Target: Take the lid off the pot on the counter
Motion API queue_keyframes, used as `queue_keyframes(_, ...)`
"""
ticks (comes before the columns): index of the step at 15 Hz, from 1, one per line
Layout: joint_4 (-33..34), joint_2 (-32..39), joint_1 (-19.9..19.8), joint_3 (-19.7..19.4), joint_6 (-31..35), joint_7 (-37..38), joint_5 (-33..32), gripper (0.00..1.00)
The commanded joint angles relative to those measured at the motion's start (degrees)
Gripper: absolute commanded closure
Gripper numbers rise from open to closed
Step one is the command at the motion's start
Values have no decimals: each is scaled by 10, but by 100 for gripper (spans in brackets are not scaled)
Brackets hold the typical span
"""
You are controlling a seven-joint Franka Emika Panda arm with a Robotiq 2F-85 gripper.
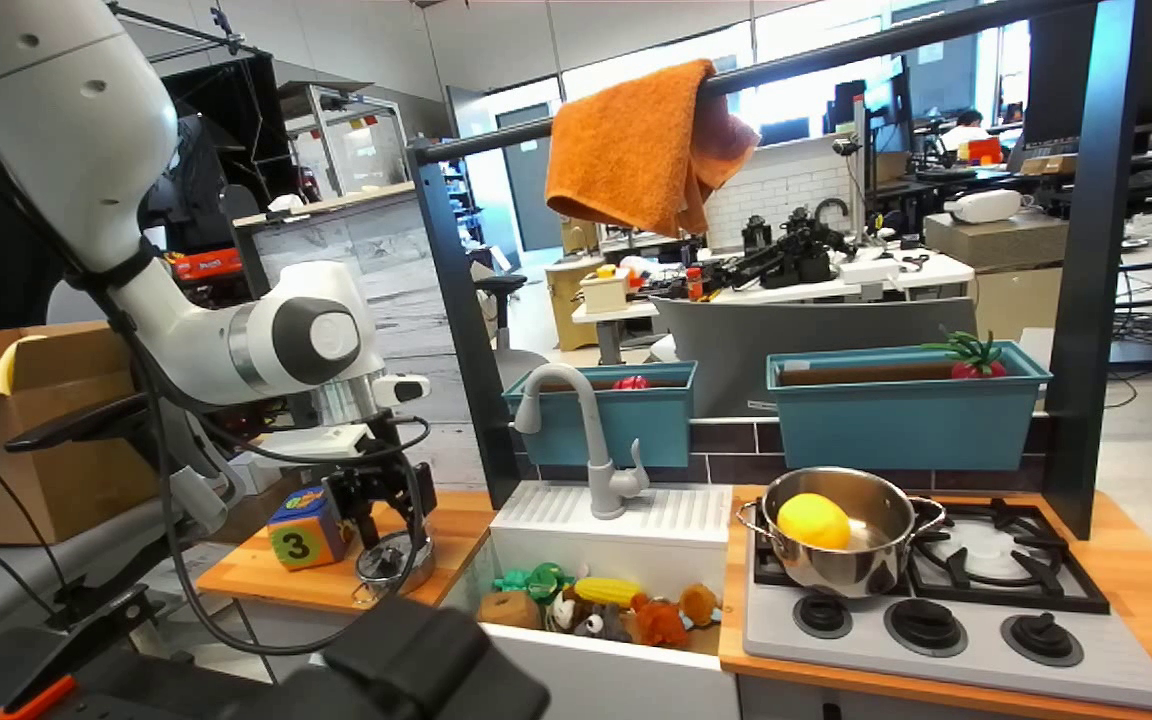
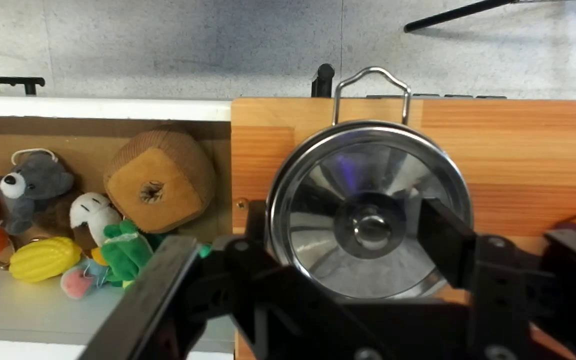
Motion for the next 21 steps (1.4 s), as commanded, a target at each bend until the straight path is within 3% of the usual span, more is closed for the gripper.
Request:
queue_keyframes(1, 16, 12, -9, 8, -1, -13, -5, 36)
queue_keyframes(2, 16, 12, -9, 8, 0, -14, -5, 45)
queue_keyframes(3, 16, 12, -9, 8, 0, -16, -6, 61)
queue_keyframes(5, 17, 12, -11, 10, 1, -22, -5, 68)
queue_keyframes(9, 18, 13, -13, 13, 0, -30, -5, 99)
queue_keyframes(17, 18, 13, -14, 14, 3, -36, -4, 100)
queue_keyframes(18, 17, 13, -11, 11, 6, -33, -7, 74)
queue_keyframes(21, 18, 13, -9, 8, 5, -28, -7, 60)
